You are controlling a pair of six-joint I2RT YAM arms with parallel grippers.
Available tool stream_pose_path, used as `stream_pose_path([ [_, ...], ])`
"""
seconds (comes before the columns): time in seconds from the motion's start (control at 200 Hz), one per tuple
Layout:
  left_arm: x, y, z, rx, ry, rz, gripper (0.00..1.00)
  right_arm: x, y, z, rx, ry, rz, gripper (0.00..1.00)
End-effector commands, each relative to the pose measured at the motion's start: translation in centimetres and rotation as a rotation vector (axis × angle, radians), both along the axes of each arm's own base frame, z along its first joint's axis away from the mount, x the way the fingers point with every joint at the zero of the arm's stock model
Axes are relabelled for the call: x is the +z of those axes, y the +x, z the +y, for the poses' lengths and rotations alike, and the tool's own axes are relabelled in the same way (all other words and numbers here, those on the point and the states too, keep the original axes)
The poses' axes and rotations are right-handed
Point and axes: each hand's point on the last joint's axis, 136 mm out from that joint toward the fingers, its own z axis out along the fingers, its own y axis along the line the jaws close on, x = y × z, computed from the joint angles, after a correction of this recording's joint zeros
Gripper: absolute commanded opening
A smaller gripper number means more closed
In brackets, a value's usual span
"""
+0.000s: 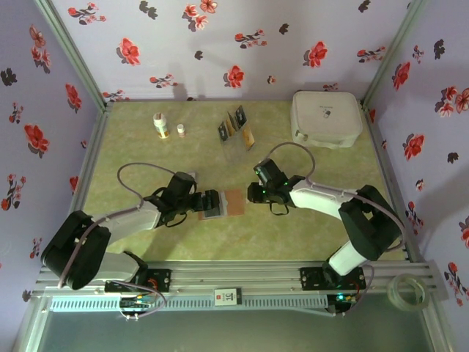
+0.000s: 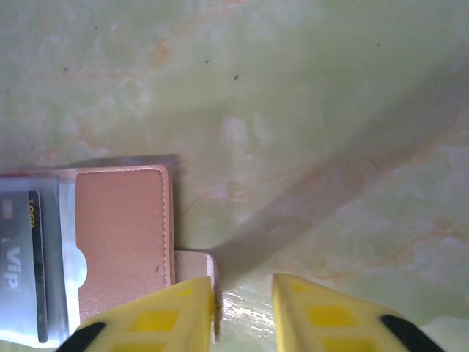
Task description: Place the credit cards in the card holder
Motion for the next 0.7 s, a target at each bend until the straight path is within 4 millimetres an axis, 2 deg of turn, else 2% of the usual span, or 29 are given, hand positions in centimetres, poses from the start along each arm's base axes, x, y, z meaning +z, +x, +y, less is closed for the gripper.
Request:
stream_pose_path([
  [0.0, -0.4, 0.1, 0.0, 0.001, -0.006, 0.006, 1.00, 0.2, 0.6, 0.5, -0.003, 0.025, -0.006, 0.20],
  [0.235, -1.3, 0.2, 0.0, 0.004, 0.006, 0.025, 1.00, 0.0, 0.4, 0.6, 0.001, 0.032, -0.001, 0.09],
  [0.445, -1.5, 0.6, -0.9, -0.013, -0.002, 0.035, 1.00, -0.3, 0.3, 0.9, 0.004, 0.048, 0.009, 0.02],
  [0.695, -1.0, 1.1, -2.1, -0.035, -0.016, 0.031, 1.00, -0.5, 0.3, 1.1, 0.002, 0.067, 0.015, 0.00],
])
